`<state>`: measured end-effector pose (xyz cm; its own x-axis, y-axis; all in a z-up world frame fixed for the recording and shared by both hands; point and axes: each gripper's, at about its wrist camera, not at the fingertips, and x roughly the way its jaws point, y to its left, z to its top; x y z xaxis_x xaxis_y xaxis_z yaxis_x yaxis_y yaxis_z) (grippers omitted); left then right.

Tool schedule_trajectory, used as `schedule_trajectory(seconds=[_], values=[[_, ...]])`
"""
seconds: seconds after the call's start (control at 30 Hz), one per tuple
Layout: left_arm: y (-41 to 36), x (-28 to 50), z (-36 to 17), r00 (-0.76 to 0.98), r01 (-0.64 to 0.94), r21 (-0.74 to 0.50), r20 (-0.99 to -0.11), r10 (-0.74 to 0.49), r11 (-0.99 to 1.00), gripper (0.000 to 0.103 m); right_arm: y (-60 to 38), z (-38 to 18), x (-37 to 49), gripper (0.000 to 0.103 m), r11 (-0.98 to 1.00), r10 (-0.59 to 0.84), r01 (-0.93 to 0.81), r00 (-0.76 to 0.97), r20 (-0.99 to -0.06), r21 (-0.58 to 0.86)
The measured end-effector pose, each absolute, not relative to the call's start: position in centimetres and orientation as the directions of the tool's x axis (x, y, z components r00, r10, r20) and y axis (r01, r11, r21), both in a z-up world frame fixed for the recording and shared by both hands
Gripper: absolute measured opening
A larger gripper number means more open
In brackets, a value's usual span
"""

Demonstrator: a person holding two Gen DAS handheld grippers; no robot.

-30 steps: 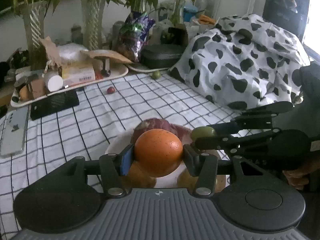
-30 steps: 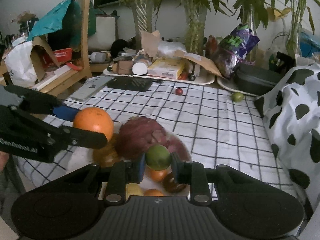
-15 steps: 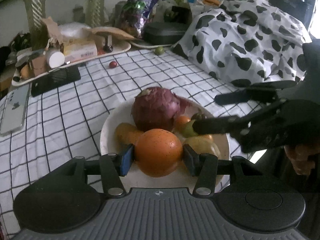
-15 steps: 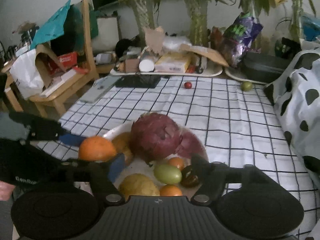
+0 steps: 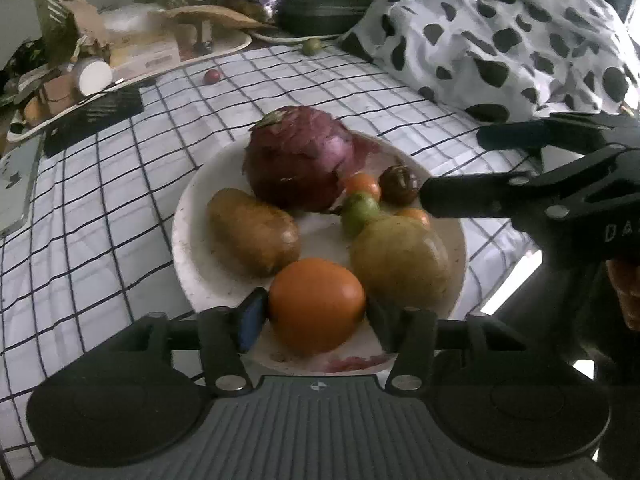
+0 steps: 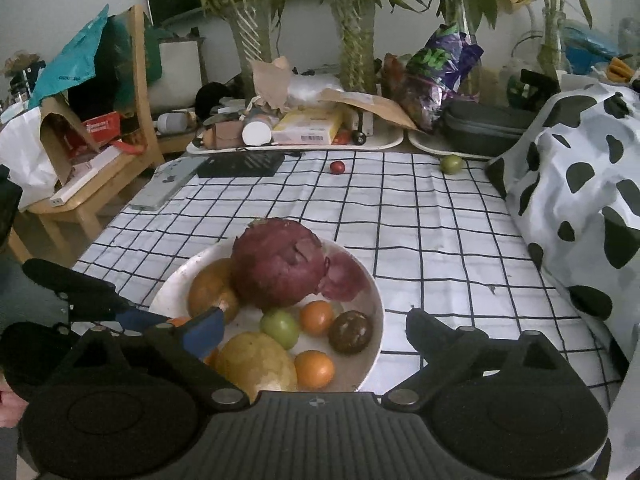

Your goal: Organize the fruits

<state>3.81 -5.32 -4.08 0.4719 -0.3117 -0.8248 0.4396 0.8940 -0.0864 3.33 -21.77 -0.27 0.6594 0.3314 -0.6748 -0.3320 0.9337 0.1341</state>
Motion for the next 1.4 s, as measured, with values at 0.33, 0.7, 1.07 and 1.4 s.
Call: schedule_trajectory(seconds=[0.33, 0.7, 1.07, 1.4], values=[[-5.2, 3.4, -3.1, 0.532, 0.414, -0.067, -0.792, -0.301, 0.908, 0.076, -22.0, -0.1, 3.1, 0.103, 0.937, 0.324, -0.323, 0.663, -0.674, 0.133], [-5.0, 3.0, -2.5, 0.568, 0.37, -0.048, -0.779, -0.267, 0.928, 0.076, -21.5, -0.5, 2.7, 0.103, 0.95, 0.273, -0.298, 0.654, -0.705, 0.091], [-4.5, 0.4, -0.9, 0.621, 0.269, 0.002, -0.765, -0.171, 0.963, 0.076, -21.7, -0.6, 1.2, 0.103, 0.976, 0.183, -0.21, 0.65, -0.738, 0.057], [-3.8, -1.4, -0.5, 0.619, 0.217, 0.01, -0.775, -0.129, 0.976, 0.082, -21.8, -1.1, -0.3, 0.103, 0.988, 0.115, -0.151, 0.62, -0.776, 0.027]])
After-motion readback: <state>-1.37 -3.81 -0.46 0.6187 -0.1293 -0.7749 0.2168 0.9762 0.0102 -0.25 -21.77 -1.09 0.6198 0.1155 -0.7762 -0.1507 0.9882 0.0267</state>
